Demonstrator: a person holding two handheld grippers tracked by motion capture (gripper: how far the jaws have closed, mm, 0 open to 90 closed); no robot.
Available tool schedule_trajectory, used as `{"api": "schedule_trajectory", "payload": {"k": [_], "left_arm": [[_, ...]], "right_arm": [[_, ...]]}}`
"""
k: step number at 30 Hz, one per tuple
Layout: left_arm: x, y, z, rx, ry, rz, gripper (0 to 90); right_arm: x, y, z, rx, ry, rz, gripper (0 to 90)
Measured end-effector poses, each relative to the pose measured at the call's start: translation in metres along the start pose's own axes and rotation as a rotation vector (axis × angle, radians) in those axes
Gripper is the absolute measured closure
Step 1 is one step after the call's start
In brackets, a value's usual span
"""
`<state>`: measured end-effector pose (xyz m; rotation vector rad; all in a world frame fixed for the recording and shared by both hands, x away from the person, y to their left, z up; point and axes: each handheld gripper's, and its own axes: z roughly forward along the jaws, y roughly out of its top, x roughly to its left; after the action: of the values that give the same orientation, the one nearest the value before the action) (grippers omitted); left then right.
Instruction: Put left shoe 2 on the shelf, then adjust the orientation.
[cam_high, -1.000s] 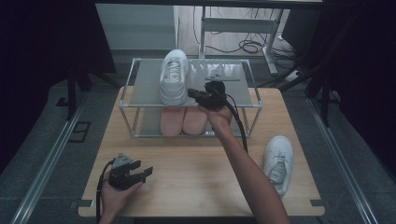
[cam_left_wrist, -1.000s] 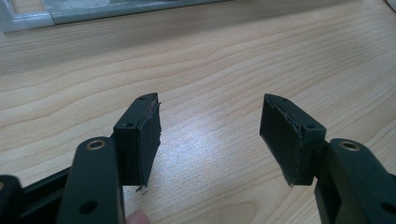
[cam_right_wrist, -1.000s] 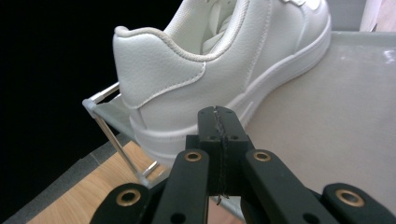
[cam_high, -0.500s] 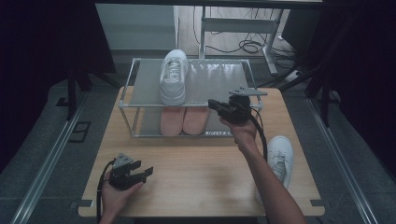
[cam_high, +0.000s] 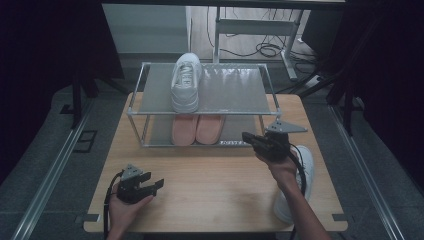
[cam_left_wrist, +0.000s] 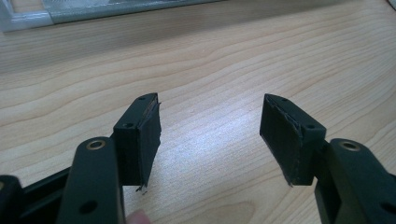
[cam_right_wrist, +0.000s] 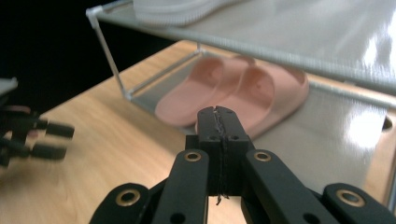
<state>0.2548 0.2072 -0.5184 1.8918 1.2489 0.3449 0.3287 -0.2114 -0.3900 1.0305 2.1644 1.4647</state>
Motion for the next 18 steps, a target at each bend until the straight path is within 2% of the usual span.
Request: {"api": "schedule_trajectory", "payload": {"k": [8, 14, 18], "left_arm": [[-0.001, 0.001, 0.001, 0.0, 0.001, -0.008, 38.9], [-0.002, 0.001, 0.0, 0.001, -0.001, -0.006, 38.9], [-0.001, 0.001, 0.0, -0.002, 0.0, -0.007, 38.9]], "right_arm": [[0.002, -0.035, -0.029, 0.017, -0.01, -0.004, 89.8], [0.008, -0.053, -0.048, 0.022, -0.005, -0.01, 89.6], [0.009, -0.064, -0.065, 0.018, -0.02, -0.002, 89.6]]}}
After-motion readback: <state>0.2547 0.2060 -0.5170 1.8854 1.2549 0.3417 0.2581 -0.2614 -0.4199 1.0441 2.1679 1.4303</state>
